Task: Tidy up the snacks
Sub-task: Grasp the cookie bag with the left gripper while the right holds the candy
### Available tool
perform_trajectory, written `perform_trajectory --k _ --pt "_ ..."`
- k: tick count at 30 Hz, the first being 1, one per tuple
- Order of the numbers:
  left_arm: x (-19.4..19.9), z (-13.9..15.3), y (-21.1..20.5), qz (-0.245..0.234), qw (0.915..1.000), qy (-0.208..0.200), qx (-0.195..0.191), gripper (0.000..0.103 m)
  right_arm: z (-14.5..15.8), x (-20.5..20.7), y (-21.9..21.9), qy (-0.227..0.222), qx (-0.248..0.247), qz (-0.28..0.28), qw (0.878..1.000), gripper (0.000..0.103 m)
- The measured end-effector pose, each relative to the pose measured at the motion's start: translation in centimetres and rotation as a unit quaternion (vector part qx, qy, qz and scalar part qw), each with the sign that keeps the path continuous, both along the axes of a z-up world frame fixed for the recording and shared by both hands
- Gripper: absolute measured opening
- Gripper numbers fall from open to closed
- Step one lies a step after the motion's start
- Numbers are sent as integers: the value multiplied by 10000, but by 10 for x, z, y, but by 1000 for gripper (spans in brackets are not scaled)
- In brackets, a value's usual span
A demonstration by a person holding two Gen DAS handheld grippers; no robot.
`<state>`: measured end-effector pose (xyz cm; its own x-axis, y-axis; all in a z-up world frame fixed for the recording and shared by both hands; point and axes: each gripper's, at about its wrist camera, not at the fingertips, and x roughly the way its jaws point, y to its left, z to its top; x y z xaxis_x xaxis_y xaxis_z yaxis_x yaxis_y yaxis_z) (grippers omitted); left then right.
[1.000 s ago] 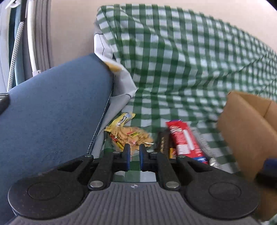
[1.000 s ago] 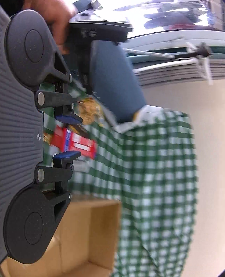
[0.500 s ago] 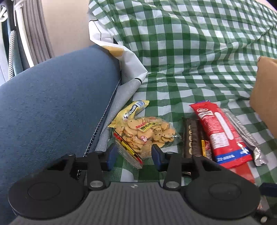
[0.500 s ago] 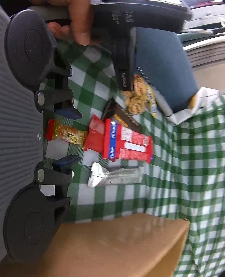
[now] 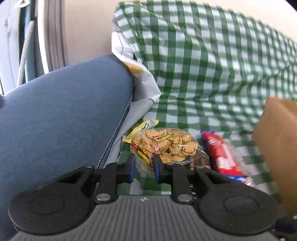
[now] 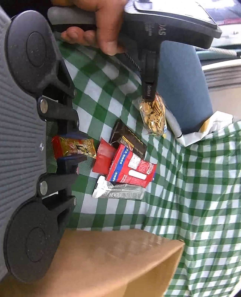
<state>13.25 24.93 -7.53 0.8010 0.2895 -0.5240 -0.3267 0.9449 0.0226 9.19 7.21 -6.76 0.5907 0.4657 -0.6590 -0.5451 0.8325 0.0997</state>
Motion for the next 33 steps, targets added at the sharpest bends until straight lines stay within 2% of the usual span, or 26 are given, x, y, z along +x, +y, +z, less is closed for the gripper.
perform_trajectory --k 4,6,9,12,15,18,20,21,22,24,26,28,29,31,33 --pt "-28 17 -4 -196 9981 2 -589 22 12 -17 -12 -19 -7 86 10000 18" --pt "-39 22 -6 -317 9951 248 -900 22 14 -28 -20 -6 -37 121 9999 18" --pt "-53 27 -9 -335 9910 597 -1147 20 15 -43 -29 54 -121 166 9998 18" --pt "-66 25 -12 -104 9848 1049 -1381 18 17 -54 -34 49 -132 166 9998 18" --pt "-71 20 -21 -88 9759 1460 -1622 18 12 -63 -40 87 -147 148 9997 18" --pt "-70 10 -23 -329 9606 1931 -1970 19 1 -66 -41 204 -311 149 9992 18" --pt "-72 13 -19 -572 9587 1775 -2148 25 -2 -64 -40 227 -309 161 9991 18" --pt "-73 15 -17 -707 9569 1716 -2234 37 -4 -64 -39 227 -335 165 9990 18" --pt "-72 16 -14 -840 9560 1684 -2250 51 -7 -64 -39 243 -368 153 9989 18" --pt "-69 18 -15 -1115 9579 1702 -2026 63 -12 -63 -40 308 -413 128 9986 18" --pt "-60 17 -19 -1362 9611 1707 -1694 71 -16 -61 -40 354 -441 119 9983 18" --pt "-48 15 -29 -1750 9598 1699 -1387 84 -18 -60 -40 370 -433 114 9983 18" --pt "-42 13 -35 -1969 9579 1715 -1197 84 -18 -60 -40 376 -428 113 9983 18" --pt "-32 3 -49 -2397 9486 1886 -849 89 -20 -59 -40 397 -422 108 9983 19" --pt "-18 -15 -60 -2683 9310 2346 -792 97 -21 -58 -40 432 -414 102 9982 19"
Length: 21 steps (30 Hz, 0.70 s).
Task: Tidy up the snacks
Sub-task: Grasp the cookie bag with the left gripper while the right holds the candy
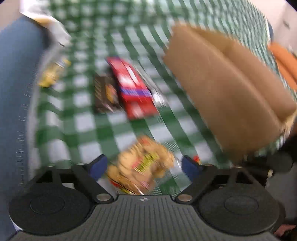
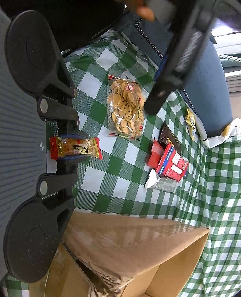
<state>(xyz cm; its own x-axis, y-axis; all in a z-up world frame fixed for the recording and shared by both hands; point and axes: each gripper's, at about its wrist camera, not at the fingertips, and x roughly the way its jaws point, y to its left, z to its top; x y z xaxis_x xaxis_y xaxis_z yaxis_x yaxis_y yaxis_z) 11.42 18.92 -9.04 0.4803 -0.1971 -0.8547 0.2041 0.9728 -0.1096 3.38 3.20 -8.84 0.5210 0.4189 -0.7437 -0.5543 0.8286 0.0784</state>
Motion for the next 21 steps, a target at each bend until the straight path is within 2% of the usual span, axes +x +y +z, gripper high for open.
perform_trajectory --k 1,3,7,14,21 --pt "4 -6 -4 -78 9998 154 109 101 0 0 0 15 1 -3 10000 19" --pt "7 -11 -9 -103 9994 218 236 102 -2 1 -2 52 6 5 10000 19" --pt "5 -10 -6 21 9999 114 122 101 -3 3 -3 96 26 25 9999 19" --pt "3 -6 1 180 9998 96 62 96 -3 3 -1 74 21 5 10000 20" --pt "0 -7 -5 146 9996 18 249 88 -1 -1 -1 15 24 38 10000 19"
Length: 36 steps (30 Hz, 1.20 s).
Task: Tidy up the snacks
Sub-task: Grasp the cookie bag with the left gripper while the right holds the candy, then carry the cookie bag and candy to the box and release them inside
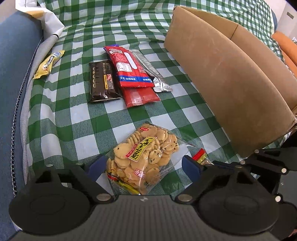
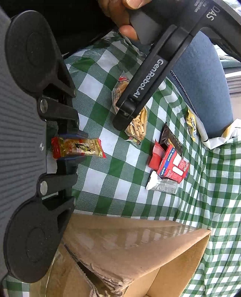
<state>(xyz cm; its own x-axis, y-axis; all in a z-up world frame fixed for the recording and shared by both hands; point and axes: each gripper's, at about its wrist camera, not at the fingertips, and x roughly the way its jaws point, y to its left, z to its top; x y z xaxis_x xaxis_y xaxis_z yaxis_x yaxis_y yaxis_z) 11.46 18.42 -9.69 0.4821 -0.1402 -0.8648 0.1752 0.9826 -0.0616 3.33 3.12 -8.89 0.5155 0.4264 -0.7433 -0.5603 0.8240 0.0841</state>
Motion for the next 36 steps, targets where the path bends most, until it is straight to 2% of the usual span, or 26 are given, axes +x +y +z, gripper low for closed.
perform_trajectory --k 2,5,6,10,20,24,27,30,36 --pt "-1 1 0 47 10000 -49 39 83 1 -1 -2 -19 10 -5 10000 19" --pt "-3 3 1 63 9999 -123 -5 68 2 -1 -3 -30 19 -49 10000 19" --pt "-3 4 2 66 9999 -143 -38 51 2 -1 -3 -31 18 -61 10000 19" --pt "-4 7 11 217 9991 -160 -324 50 2 -1 -2 -37 15 -78 10000 19" --pt "-6 14 31 767 9942 -323 -679 49 2 0 -1 -55 30 -115 9999 19" --pt "-1 8 32 801 9947 -41 -645 52 0 0 -1 -41 5 -101 9999 19" --pt "1 4 28 737 9960 58 -497 63 -1 1 0 -2 -32 -77 10000 19" --pt "5 -3 23 669 9968 281 -332 66 -3 2 0 32 -54 -81 9999 20" --pt "5 -5 20 616 9973 308 -248 65 -3 1 -2 36 -66 -81 9999 20"
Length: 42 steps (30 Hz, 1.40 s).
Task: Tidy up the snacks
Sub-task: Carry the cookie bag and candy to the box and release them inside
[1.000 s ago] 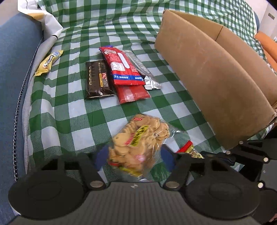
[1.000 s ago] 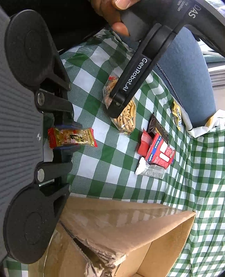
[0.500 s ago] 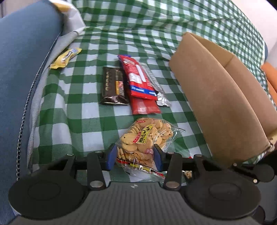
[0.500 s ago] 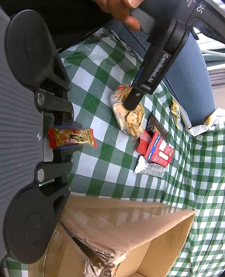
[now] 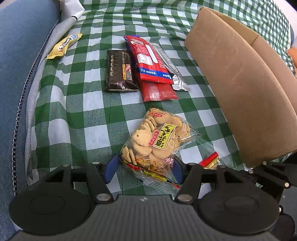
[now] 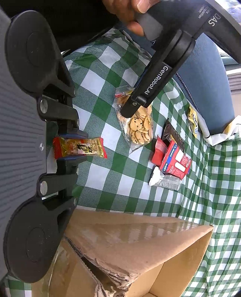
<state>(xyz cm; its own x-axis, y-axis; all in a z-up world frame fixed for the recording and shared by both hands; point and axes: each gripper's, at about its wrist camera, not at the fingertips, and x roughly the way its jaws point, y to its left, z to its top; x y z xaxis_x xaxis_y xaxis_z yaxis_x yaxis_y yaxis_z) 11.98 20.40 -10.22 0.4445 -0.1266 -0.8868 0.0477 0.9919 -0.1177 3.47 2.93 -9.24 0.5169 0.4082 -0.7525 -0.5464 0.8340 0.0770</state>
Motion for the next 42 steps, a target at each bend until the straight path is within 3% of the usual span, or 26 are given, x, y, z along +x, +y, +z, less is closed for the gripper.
perform_trajectory --k 6,21,31,38,42 --pt "-3 4 4 53 9997 -144 -172 53 1 -1 0 -84 -9 8 10000 19" --pt "-17 25 18 239 9946 -746 -680 52 19 -10 -4 -439 269 -58 9987 19" --pt "-20 28 22 356 9925 -863 -788 52 33 -16 -6 -660 470 -18 9967 19" --pt "-25 32 25 450 9903 -1001 -847 52 58 -22 -12 -994 688 -38 9927 19" --pt "-27 33 25 433 9897 -1051 -867 52 93 -19 -24 -1452 820 -240 9857 19"
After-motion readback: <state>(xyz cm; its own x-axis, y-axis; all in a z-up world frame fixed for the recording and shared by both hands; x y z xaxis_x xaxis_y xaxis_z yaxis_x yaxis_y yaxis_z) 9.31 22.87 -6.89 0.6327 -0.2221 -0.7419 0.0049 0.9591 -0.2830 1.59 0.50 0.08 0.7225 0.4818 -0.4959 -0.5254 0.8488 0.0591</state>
